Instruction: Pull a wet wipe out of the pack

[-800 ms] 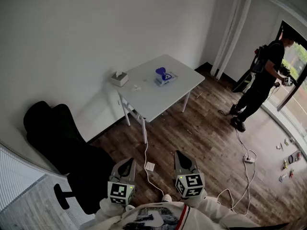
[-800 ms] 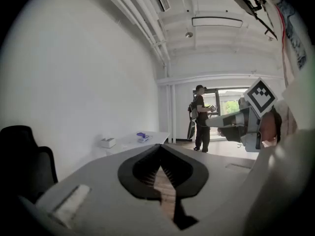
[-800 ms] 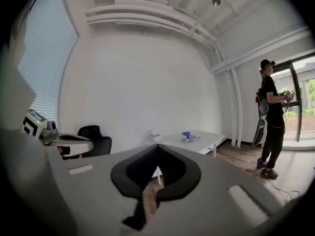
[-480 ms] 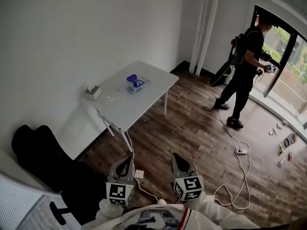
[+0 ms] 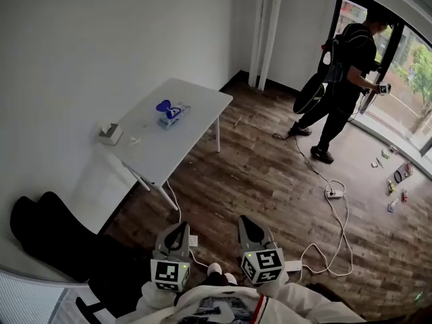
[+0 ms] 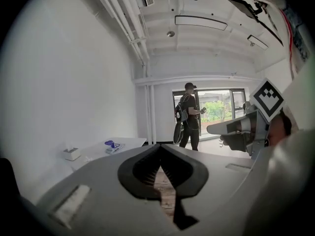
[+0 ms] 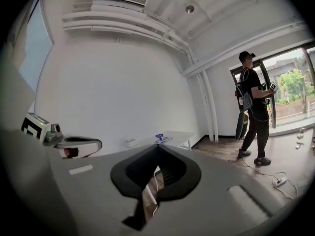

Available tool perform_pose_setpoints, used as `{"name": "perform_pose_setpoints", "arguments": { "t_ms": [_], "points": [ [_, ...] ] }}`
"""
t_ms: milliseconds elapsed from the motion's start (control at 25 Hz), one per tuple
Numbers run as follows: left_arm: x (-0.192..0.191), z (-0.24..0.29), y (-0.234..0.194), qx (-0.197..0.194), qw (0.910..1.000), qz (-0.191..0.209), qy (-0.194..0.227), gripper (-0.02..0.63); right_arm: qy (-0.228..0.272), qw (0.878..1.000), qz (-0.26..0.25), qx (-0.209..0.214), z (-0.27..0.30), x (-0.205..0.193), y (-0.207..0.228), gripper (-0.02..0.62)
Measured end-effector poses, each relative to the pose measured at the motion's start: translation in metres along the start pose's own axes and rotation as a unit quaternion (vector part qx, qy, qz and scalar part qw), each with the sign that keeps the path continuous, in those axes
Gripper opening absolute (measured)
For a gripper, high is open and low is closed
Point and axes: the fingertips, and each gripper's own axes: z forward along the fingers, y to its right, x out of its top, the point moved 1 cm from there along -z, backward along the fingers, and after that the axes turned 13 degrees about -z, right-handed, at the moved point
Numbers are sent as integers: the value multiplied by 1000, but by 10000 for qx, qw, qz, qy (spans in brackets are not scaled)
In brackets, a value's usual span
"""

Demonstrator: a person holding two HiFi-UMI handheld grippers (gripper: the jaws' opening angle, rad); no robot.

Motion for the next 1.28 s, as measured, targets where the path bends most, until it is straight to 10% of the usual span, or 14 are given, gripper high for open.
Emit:
{"name": "perform_pose_setpoints", "arguments": {
  "t_ms": [1280],
  "points": [
    [45,125,-47,-981,9947,-54,311,5,29,9927,-113,-1201,79,37,57,5]
  ]
}}
